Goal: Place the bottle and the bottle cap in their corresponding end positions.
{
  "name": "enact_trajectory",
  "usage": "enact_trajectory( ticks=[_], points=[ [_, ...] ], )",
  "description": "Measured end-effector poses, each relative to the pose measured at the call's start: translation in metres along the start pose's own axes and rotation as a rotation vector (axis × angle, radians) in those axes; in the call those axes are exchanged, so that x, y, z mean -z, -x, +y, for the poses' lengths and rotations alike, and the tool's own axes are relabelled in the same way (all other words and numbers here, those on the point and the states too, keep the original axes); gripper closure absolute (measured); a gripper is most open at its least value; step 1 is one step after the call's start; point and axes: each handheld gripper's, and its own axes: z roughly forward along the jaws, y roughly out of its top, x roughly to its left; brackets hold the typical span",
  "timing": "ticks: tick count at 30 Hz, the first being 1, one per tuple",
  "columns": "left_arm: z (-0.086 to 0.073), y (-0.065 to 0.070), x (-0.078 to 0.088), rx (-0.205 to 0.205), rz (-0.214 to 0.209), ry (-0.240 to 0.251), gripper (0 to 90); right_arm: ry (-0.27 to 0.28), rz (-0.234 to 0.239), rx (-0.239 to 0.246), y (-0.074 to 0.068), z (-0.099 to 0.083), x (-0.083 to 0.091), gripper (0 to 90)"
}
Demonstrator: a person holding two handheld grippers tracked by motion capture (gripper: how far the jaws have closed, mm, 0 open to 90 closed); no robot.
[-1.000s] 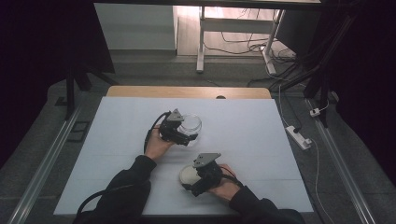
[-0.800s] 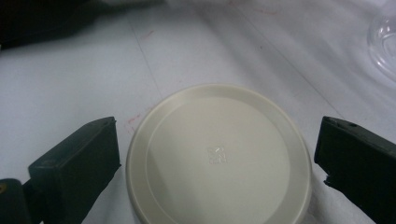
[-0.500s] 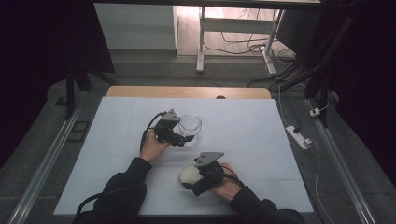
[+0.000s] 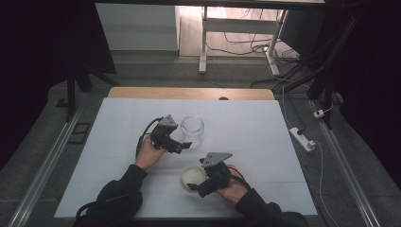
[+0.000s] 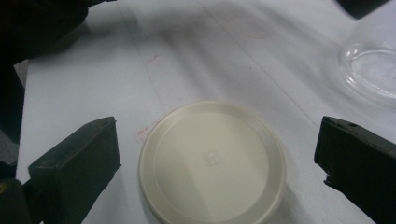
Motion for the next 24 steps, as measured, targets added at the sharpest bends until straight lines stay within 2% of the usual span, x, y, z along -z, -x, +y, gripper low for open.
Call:
enact_trajectory(
  ticks=[10, 24],
  points=[
    [-0.009, 0.011, 0.017, 0.007, -0.003, -0.004, 0.0, 0.017, -0.014, -0.029, 0.005, -0.001, 0.013, 0.0],
    [-0.026, 0.033, 0.043, 0.029, -0.039, 0.004, 0.0, 0.027, -0.050, -0.040, 0.007, -0.002, 0.025, 0.0]
  ],
)
